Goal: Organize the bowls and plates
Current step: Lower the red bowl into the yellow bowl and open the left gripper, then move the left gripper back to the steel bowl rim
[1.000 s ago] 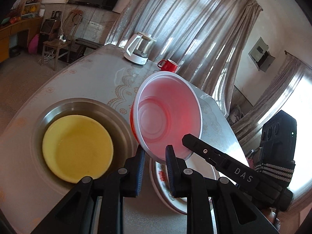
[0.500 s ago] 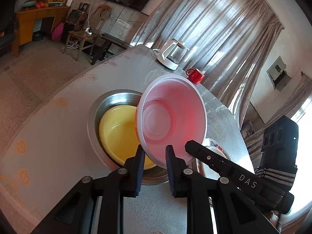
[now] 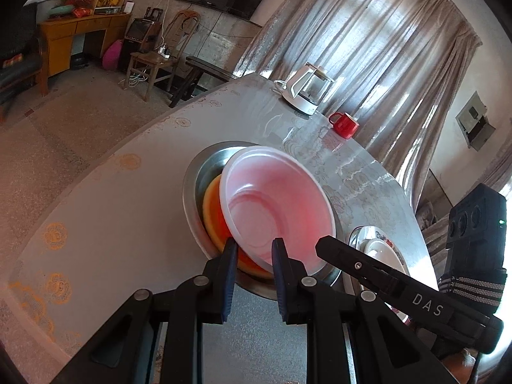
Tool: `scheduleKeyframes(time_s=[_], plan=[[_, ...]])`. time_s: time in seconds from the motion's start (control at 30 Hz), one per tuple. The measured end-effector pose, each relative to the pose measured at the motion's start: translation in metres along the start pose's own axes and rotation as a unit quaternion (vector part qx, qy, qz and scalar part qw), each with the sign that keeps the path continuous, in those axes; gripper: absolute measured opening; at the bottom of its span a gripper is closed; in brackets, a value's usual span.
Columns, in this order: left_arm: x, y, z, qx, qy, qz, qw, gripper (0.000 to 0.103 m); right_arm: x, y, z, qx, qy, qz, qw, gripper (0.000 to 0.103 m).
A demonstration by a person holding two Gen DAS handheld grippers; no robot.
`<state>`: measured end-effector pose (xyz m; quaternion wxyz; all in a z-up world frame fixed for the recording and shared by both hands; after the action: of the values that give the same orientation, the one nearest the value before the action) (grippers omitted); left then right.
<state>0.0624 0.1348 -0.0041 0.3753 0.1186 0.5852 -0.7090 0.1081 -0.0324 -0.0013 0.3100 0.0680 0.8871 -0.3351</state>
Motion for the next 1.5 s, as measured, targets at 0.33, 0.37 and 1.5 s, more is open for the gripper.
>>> scheduleKeyframes(time_s=[0.33, 0.37, 1.5], plan=[[-0.002, 0.002, 0.001, -0.02, 0.016, 0.016, 0.9995, 0.022, 0.003, 0.01, 0.001, 0.02, -0.011, -0.008, 1.0, 0.029], [-0.002, 0.002, 0.001, -0.022, 0.018, 0.017, 0.9995, 0.022, 0.003, 0.011, 0.0, 0.024, -0.015, -0.009, 1.0, 0.03], [0.002, 0.005, -0.026, -0.05, -0.005, 0.005, 0.9987, 0.038, -0.023, 0.045, -0.003, 0.199, -0.145, -0.031, 0.969, 0.013]])
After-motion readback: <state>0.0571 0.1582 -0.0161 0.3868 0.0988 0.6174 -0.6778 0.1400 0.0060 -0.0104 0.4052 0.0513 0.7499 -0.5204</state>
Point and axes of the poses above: each gripper's, at about its wrist camera, not at the fingertips, and y roughly the way its jaws point, z to its right, x to its underside, the point moved 2 cm from there along y, roughly the way its jaws point, and after that the axes turned 15 degrees about -x, right-handed, at the moved point
